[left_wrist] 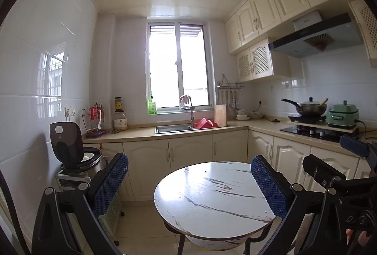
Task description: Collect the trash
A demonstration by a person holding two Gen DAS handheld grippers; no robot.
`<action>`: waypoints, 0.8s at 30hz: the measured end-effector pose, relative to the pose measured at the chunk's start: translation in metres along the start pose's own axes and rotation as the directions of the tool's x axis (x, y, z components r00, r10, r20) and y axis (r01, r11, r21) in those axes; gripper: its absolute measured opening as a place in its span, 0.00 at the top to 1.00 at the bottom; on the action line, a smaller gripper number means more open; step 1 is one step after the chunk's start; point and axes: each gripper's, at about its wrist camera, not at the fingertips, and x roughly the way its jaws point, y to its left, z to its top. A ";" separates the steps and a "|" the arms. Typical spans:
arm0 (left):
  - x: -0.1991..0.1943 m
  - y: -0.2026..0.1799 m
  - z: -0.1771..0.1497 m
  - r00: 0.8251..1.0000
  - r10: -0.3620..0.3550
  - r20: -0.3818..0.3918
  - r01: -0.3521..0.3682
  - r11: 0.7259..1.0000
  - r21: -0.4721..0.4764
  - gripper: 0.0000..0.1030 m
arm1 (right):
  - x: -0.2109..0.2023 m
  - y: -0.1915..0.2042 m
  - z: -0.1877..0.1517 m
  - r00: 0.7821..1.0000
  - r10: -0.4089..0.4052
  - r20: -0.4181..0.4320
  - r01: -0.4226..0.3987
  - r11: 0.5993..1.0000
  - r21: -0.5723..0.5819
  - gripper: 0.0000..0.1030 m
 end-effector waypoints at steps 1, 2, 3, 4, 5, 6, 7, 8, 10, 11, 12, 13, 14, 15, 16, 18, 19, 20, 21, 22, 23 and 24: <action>0.000 0.000 0.000 1.000 0.000 0.003 0.000 1.000 -0.001 0.01 | 0.000 0.000 0.000 1.000 0.000 0.000 0.000 1.000 0.000 0.00; 0.000 0.000 -0.002 1.000 0.001 0.004 -0.001 1.000 -0.003 0.01 | 0.000 0.000 0.000 1.000 0.001 -0.001 -0.001 1.000 0.002 0.00; 0.001 0.000 -0.002 1.000 0.000 0.005 0.000 1.000 -0.004 0.01 | 0.000 0.000 0.000 1.000 0.002 -0.002 -0.002 1.000 0.003 0.00; 0.001 0.000 -0.002 1.000 -0.001 0.008 0.001 1.000 -0.004 0.01 | 0.000 0.000 -0.001 1.000 0.004 -0.003 -0.004 1.000 0.004 0.00; 0.002 0.000 -0.002 1.000 0.000 0.012 0.001 1.000 -0.006 0.01 | 0.001 -0.001 -0.001 1.000 0.005 -0.003 -0.005 1.000 0.005 0.00; 0.001 0.000 -0.004 1.000 0.001 0.015 -0.001 1.000 -0.007 0.01 | 0.001 -0.001 -0.001 1.000 0.005 -0.004 -0.005 1.000 0.007 0.00; 0.001 0.000 -0.005 1.000 0.002 0.020 -0.002 1.000 -0.008 0.01 | 0.001 -0.001 -0.001 1.000 0.005 -0.004 -0.005 1.000 0.008 0.00; 0.001 0.000 -0.006 1.000 0.004 0.021 -0.004 1.000 -0.005 0.01 | 0.001 -0.001 -0.001 1.000 0.005 -0.003 -0.005 1.000 0.009 0.00; 0.002 -0.001 -0.007 1.000 0.006 0.020 -0.006 1.000 0.000 0.01 | 0.002 -0.001 -0.001 1.000 0.004 -0.006 -0.004 1.000 0.009 0.00; 0.002 0.000 -0.008 1.000 0.006 0.019 -0.006 1.000 0.001 0.01 | 0.002 -0.002 -0.002 1.000 0.004 -0.007 -0.004 1.000 0.009 0.00; 0.002 0.000 -0.008 1.000 0.005 0.019 -0.005 1.000 0.000 0.01 | 0.002 -0.002 -0.002 1.000 0.004 -0.007 -0.004 1.000 0.011 0.00; 0.003 0.000 -0.009 1.000 0.005 0.019 -0.005 1.000 0.001 0.01 | 0.002 -0.002 -0.002 1.000 0.005 -0.008 -0.005 1.000 0.011 0.00; 0.003 0.000 -0.010 1.000 0.005 0.018 -0.005 1.000 0.002 0.01 | 0.002 -0.002 -0.002 1.000 0.005 -0.009 -0.005 1.000 0.012 0.00; 0.003 0.000 -0.010 1.000 0.005 0.018 -0.005 1.000 0.002 0.01 | 0.003 -0.002 -0.002 1.000 0.005 -0.010 -0.004 1.000 0.011 0.00; 0.003 0.000 -0.010 1.000 0.005 0.018 -0.005 1.000 0.001 0.01 | 0.003 -0.002 -0.002 1.000 0.004 -0.010 -0.004 1.000 0.011 0.00; 0.003 0.000 -0.010 1.000 0.005 0.018 -0.005 1.000 0.002 0.01 | 0.003 -0.003 -0.003 1.000 0.005 -0.010 -0.005 1.000 0.013 0.00; 0.003 -0.001 -0.010 1.000 0.006 0.018 -0.006 1.000 0.002 0.01 | 0.003 -0.002 -0.003 1.000 0.005 -0.009 -0.004 1.000 0.013 0.00; 0.003 -0.001 -0.011 1.000 0.007 0.018 -0.007 1.000 0.003 0.01 | 0.003 -0.002 -0.003 1.000 0.005 -0.010 -0.005 1.000 0.013 0.00; 0.004 -0.001 -0.011 1.000 0.008 0.018 -0.008 1.000 0.003 0.01 | 0.003 -0.003 -0.003 1.000 0.006 -0.010 -0.006 1.000 0.013 0.00; 0.004 -0.001 -0.011 1.000 0.008 0.018 -0.008 1.000 0.003 0.01 | 0.003 -0.003 -0.003 1.000 0.007 -0.010 -0.007 1.000 0.013 0.00; 0.003 0.000 -0.013 1.000 0.009 0.018 -0.009 1.000 0.003 0.01 | 0.003 -0.003 -0.003 1.000 0.007 -0.011 -0.007 1.000 0.014 0.00; 0.004 0.000 -0.013 1.000 0.009 0.018 -0.009 1.000 0.003 0.01 | 0.003 -0.003 -0.003 1.000 0.006 -0.011 -0.006 1.000 0.014 0.00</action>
